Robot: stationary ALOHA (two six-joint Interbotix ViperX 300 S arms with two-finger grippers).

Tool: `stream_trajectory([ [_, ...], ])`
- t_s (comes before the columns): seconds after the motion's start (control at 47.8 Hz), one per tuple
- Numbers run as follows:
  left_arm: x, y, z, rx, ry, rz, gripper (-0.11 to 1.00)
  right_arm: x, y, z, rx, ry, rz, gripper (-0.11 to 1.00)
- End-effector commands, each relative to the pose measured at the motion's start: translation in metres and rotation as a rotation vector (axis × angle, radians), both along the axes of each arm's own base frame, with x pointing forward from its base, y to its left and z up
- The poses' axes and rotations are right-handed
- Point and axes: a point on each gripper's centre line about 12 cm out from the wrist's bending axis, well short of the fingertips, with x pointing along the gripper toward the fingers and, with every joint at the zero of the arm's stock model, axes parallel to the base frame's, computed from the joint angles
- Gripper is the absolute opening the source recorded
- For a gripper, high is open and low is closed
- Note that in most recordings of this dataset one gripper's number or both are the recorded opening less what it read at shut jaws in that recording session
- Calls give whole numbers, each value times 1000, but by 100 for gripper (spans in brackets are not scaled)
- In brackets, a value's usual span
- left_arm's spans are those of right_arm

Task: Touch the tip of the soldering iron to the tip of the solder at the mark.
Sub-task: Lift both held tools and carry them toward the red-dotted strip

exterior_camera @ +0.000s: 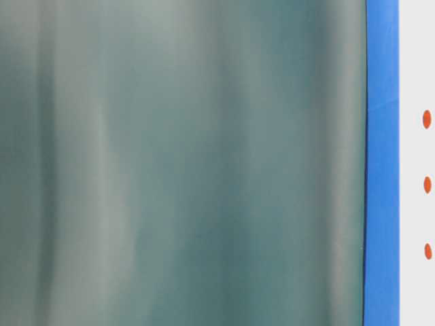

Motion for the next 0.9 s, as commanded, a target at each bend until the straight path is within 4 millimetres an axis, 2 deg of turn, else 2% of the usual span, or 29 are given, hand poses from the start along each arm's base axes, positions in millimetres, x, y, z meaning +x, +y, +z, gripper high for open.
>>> stream_trajectory([
  [0.0, 4, 1, 23, -10, -5, 14, 1, 4, -2, 26, 23, 1, 10, 6],
  [0.147, 6, 2, 29, -6, 14, 26, 1, 6, -8, 42, 20, 47, 23, 6],
  [0.293, 11, 6, 30, -4, 18, 43, 1, 9, -12, 43, 12, 53, 14, 6],
  [0.398, 19, 15, 33, -5, 13, 81, 1, 12, -20, 43, 12, 57, -12, 6],
  [0.503, 30, 33, 34, -1, 11, 146, 1, 14, -36, 40, 6, 85, -59, 6],
  [0.733, 56, 92, 39, 17, -9, 330, 1, 17, -78, 36, -12, 153, -177, 6],
  [0.88, 65, 125, 41, 51, -11, 406, 1, 18, -105, 35, -35, 177, -244, 6],
])
